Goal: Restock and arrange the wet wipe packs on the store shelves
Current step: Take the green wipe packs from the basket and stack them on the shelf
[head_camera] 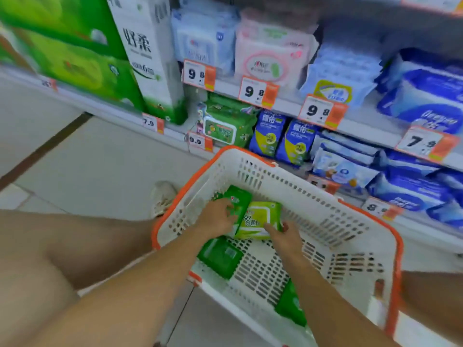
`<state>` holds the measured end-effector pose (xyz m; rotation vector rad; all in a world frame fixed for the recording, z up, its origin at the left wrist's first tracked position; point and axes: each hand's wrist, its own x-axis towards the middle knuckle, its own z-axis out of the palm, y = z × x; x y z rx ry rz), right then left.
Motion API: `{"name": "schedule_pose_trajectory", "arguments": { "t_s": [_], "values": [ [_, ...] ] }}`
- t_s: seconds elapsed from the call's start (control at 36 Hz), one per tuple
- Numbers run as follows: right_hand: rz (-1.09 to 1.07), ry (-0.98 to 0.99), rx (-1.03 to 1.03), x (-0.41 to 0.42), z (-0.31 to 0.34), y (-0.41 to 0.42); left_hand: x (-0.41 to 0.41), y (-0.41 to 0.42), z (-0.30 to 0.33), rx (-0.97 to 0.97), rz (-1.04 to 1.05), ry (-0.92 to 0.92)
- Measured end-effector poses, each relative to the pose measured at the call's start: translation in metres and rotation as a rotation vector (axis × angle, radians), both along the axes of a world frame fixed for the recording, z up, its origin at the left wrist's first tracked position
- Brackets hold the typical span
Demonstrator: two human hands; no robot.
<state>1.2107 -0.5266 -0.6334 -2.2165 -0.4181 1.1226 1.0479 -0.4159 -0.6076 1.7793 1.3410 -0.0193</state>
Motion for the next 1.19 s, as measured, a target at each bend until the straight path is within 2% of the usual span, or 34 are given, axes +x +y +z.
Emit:
{"name": "schedule_pose_trajectory", "arguments": {
  "t_s": [0.06, 0.11, 0.25, 0.42, 0.56, 0.67, 0.81, 0.94, 1.0, 1.08, 1.11, 1.19],
  "values": [
    [-0.059, 0.057, -0.057, 0.006, -0.017, 0.004, 0.007, -0.006, -0.011, -0.061, -0.064, -0.001],
    [-0.031, 0.108, -0.073, 0.017, -0.036, 0.010, 0.010, -0.010, -0.019, -0.091, -0.101, 0.006],
    [0.048, 0.224, -0.207, 0.027, -0.030, 0.027, 0.006, -0.014, -0.038, 0.110, -0.262, 0.132],
    [0.110, 0.368, -0.274, 0.019, -0.041, 0.027, 0.004, -0.007, -0.044, 0.199, -0.315, 0.245],
    [-0.254, 0.623, -0.087, -0.001, -0.052, 0.028, 0.004, -0.005, -0.045, 0.180, -0.314, 0.266],
    [-0.302, 0.621, -0.062, -0.003, -0.036, 0.031, 0.003, -0.007, -0.043, 0.169, -0.257, 0.264],
    [-0.398, 0.462, -0.070, 0.036, -0.005, -0.001, 0.004, -0.012, -0.028, 0.010, -0.131, 0.293],
    [-0.389, 0.438, -0.041, 0.082, 0.045, -0.046, 0.030, -0.017, 0.003, -0.223, 0.010, 0.066],
    [-0.389, 0.468, 0.034, 0.091, 0.066, -0.060, 0.045, -0.021, 0.014, -0.390, 0.104, -0.005],
    [-0.413, 0.585, 0.211, 0.092, 0.094, -0.071, 0.061, -0.034, 0.048, -0.741, 0.223, -0.270],
    [-0.390, 0.640, 0.273, 0.090, 0.104, -0.071, 0.065, -0.035, 0.062, -0.788, 0.257, -0.387],
    [-0.228, 0.708, 0.463, 0.085, 0.142, -0.062, 0.074, -0.022, 0.111, -0.612, 0.202, -0.554]
  ]
}}
